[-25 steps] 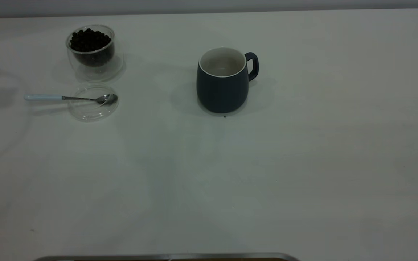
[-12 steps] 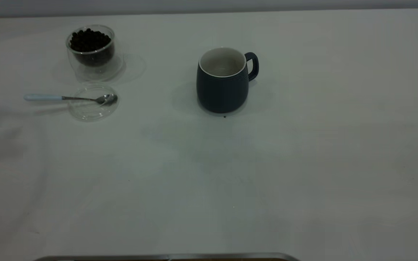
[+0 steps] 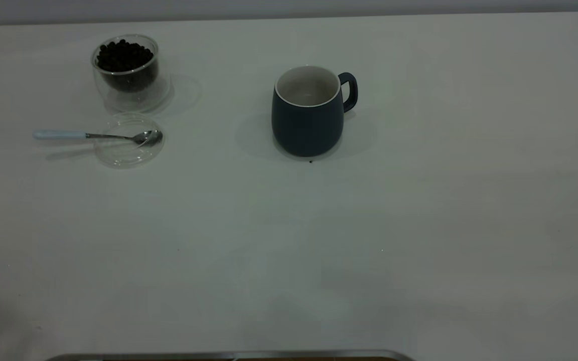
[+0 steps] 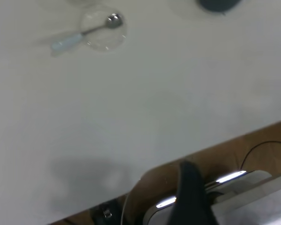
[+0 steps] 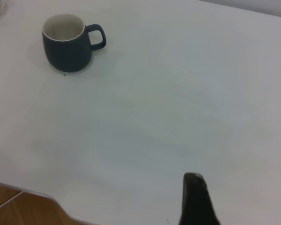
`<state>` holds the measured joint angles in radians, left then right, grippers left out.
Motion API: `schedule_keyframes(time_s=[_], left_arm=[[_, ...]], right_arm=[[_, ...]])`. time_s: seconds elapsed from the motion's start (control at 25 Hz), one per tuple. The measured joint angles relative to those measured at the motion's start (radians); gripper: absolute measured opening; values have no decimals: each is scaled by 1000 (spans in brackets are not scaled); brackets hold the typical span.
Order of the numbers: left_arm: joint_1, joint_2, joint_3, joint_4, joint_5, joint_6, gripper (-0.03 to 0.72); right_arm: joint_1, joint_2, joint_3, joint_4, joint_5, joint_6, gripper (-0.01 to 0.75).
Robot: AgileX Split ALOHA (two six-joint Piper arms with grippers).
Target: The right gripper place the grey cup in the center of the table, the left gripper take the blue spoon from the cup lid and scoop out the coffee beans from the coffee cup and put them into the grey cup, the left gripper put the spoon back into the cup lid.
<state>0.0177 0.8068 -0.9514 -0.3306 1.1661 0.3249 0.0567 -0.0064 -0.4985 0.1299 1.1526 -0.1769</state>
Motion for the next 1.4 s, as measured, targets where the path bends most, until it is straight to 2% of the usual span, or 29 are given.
schedule_keyframes(time_s=[0.36, 0.96, 1.4], left_arm=[[-7, -378, 228, 7, 0, -13, 593], [-16, -601, 428, 79, -21, -73, 593], [-16, -787, 460, 234, -40, -205, 593]], right_arm=[[0, 0, 0, 0, 0, 0, 511], [0, 0, 0, 0, 0, 0, 511], [0, 0, 0, 0, 0, 0, 511]])
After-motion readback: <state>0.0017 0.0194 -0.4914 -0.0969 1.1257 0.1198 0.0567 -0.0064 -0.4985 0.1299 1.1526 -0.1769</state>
